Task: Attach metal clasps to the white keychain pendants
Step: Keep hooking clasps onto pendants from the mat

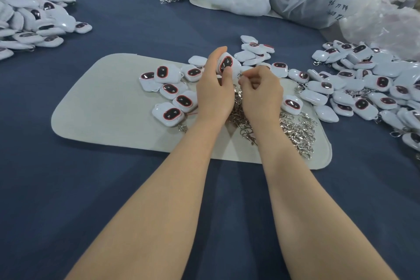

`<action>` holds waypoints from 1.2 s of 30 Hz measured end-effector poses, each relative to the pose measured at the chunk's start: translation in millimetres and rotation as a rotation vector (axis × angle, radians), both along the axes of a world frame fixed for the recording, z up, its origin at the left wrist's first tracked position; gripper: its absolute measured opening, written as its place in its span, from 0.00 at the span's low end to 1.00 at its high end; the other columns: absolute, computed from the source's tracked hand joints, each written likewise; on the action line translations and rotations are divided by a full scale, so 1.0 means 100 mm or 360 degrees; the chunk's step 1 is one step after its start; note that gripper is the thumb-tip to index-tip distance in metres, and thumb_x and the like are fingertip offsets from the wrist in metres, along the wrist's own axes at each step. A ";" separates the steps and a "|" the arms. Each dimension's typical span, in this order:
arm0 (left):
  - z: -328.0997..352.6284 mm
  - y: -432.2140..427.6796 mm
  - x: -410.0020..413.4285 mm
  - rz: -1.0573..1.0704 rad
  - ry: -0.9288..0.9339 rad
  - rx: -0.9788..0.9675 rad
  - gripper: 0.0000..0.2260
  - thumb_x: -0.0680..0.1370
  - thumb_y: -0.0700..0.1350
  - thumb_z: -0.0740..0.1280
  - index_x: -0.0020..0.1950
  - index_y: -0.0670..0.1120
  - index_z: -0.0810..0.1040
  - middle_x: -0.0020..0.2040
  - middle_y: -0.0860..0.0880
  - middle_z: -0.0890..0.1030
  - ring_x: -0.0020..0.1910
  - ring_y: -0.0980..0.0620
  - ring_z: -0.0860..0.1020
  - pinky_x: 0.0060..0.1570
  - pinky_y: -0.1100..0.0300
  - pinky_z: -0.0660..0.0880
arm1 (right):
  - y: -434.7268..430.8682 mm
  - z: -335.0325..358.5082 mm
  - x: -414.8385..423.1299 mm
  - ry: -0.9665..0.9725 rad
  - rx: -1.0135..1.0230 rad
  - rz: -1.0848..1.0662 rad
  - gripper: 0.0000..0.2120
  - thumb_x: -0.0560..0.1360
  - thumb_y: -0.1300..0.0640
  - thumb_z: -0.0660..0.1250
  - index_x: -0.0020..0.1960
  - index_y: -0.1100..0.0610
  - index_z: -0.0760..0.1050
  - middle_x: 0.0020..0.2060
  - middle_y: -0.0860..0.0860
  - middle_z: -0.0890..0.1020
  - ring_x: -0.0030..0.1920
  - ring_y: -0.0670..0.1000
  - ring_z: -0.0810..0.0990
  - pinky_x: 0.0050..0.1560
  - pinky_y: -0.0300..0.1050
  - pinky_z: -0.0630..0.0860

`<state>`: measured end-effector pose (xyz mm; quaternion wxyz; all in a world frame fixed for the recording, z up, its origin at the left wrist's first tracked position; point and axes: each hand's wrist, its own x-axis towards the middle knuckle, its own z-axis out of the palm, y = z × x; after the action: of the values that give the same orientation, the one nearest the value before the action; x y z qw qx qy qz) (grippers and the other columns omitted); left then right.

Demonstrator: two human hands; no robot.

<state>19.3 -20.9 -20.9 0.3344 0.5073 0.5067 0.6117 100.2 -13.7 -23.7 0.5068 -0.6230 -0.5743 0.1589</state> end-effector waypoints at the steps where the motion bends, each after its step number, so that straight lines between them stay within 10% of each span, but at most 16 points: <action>1: 0.00 0.00 0.00 -0.0001 0.0026 0.0022 0.16 0.81 0.39 0.58 0.69 0.48 0.70 0.68 0.51 0.73 0.65 0.50 0.72 0.65 0.57 0.69 | 0.00 0.00 0.00 0.0003 -0.0010 -0.0001 0.05 0.75 0.64 0.64 0.45 0.56 0.76 0.39 0.47 0.79 0.42 0.46 0.77 0.45 0.33 0.70; 8: -0.03 0.00 -0.02 0.0058 0.0124 -0.0017 0.17 0.81 0.41 0.58 0.71 0.49 0.68 0.63 0.55 0.75 0.56 0.61 0.74 0.50 0.82 0.62 | -0.01 0.00 0.00 -0.0045 -0.0096 0.0031 0.05 0.75 0.63 0.63 0.46 0.56 0.77 0.39 0.47 0.79 0.42 0.46 0.76 0.40 0.31 0.67; 12: -0.03 0.02 -0.02 0.0129 0.0053 -0.0114 0.12 0.80 0.42 0.62 0.64 0.46 0.70 0.44 0.56 0.75 0.39 0.59 0.74 0.40 0.72 0.68 | -0.01 0.00 0.00 -0.0079 -0.0106 0.0049 0.05 0.75 0.63 0.63 0.47 0.56 0.77 0.39 0.46 0.79 0.42 0.46 0.76 0.42 0.31 0.66; 19: 0.02 0.04 -0.02 0.0110 -0.0231 -0.0267 0.05 0.79 0.45 0.64 0.50 0.47 0.69 0.43 0.45 0.82 0.44 0.50 0.81 0.51 0.56 0.76 | -0.01 0.01 -0.02 0.0067 0.0037 0.0056 0.06 0.76 0.63 0.63 0.45 0.53 0.73 0.35 0.38 0.75 0.40 0.42 0.74 0.41 0.24 0.67; 25: 0.03 0.06 -0.02 0.0040 -0.0538 -0.0281 0.07 0.79 0.42 0.65 0.55 0.43 0.71 0.33 0.52 0.79 0.29 0.62 0.79 0.40 0.64 0.79 | -0.02 0.02 -0.02 0.0242 0.0136 0.0022 0.06 0.76 0.63 0.64 0.45 0.53 0.72 0.35 0.39 0.75 0.36 0.36 0.74 0.41 0.25 0.68; 36: 0.04 0.00 -0.03 0.0068 -0.0210 -0.0071 0.04 0.79 0.43 0.64 0.51 0.51 0.72 0.46 0.46 0.81 0.46 0.45 0.80 0.53 0.50 0.77 | -0.01 0.00 -0.01 0.0033 0.0110 0.0011 0.04 0.76 0.64 0.63 0.47 0.58 0.75 0.37 0.45 0.77 0.40 0.47 0.74 0.44 0.34 0.69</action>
<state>16.7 -20.7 -16.7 0.3653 0.4473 0.5076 0.6393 98.8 -14.6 -23.3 0.5334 -0.6015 -0.5763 0.1472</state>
